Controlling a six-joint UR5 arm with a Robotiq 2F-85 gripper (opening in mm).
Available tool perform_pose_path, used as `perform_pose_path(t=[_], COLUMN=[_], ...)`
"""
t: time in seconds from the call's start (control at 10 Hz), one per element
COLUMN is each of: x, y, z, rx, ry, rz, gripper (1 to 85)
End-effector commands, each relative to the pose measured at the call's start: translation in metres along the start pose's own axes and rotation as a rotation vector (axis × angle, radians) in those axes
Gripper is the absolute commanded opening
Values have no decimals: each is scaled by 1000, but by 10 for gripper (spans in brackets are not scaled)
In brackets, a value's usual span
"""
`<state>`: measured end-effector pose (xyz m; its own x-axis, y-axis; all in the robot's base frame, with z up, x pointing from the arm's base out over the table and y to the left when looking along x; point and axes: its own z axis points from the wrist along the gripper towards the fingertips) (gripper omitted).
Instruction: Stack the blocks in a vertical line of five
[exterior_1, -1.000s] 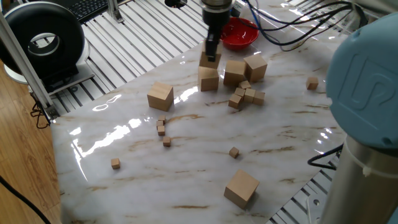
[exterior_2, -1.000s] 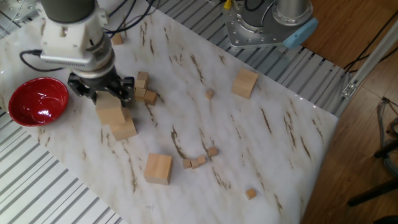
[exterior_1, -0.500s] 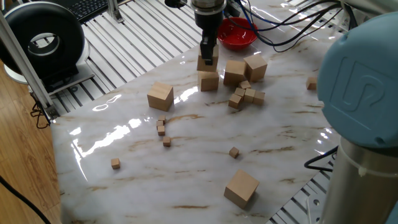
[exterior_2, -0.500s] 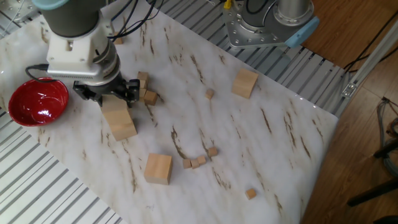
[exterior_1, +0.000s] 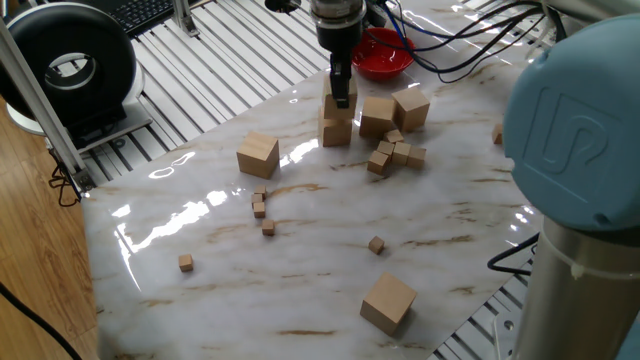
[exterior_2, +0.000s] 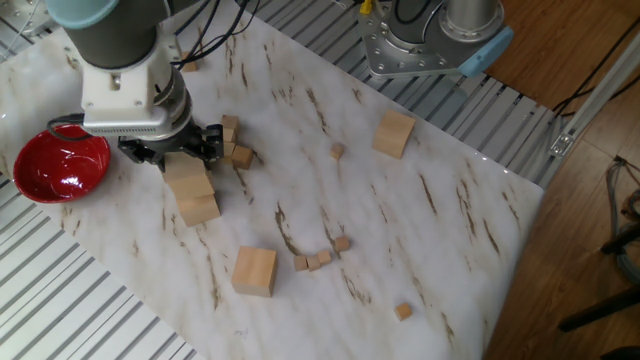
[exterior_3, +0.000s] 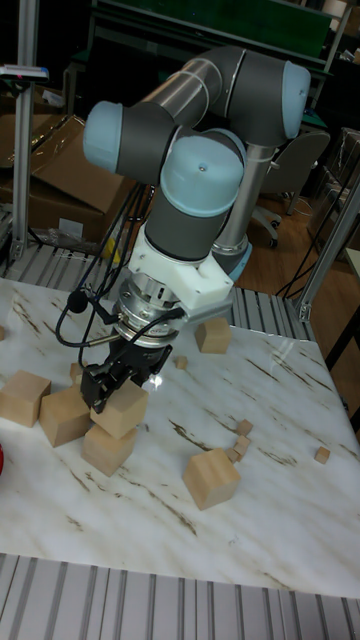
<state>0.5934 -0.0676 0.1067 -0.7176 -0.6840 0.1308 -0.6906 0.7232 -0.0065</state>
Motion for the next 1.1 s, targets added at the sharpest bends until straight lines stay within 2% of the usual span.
perform_pose_path(t=[0.0,0.4,0.5,1.0], x=[-7,-14,-13,-9], y=[-5,0,-1,-1], z=[2,4,5,7], rx=[19,-5,-6,-8], ry=[-24,-52,-48,-46], rz=[-28,-23,-26,-135], gripper=[10,10,10,10])
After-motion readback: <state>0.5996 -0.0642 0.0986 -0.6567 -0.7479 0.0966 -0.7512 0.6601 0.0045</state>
